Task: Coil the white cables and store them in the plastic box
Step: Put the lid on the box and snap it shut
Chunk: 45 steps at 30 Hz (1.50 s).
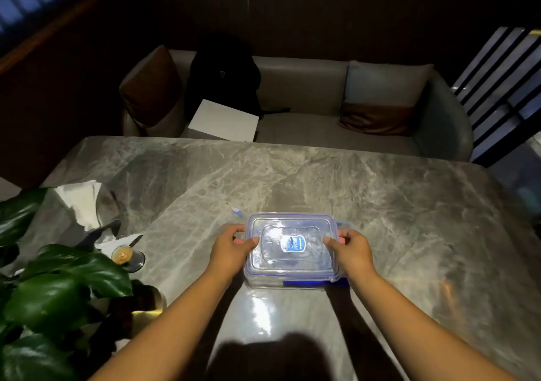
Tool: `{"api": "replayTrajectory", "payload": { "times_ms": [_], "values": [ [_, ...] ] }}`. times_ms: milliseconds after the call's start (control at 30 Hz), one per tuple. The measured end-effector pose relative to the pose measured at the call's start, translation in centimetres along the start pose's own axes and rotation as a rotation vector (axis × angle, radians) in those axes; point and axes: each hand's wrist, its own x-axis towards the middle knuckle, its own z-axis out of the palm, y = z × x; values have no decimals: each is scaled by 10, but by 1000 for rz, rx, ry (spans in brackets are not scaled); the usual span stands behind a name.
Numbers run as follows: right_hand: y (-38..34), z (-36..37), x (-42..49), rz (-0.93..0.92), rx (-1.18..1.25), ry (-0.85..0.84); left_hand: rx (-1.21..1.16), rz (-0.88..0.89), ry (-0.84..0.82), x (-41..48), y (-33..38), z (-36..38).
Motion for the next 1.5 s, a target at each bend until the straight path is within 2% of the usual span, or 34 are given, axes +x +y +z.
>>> {"api": "replayTrajectory", "payload": {
  "times_ms": [133,300,633,1000,1500],
  "values": [
    [7,-22,9,-15,-21,25,64,7,-31,0,4,24],
    [18,-41,20,-58,-49,23,110,-42,55,-3,8,51],
    [40,-62,36,-64,-100,4,237,-3,115,-6,7,87],
    [47,-53,44,-71,-180,-67,293,31,177,-11,1,86],
    [39,-49,51,-52,-255,-9,326,-26,169,1,4,84]
  ]
}}
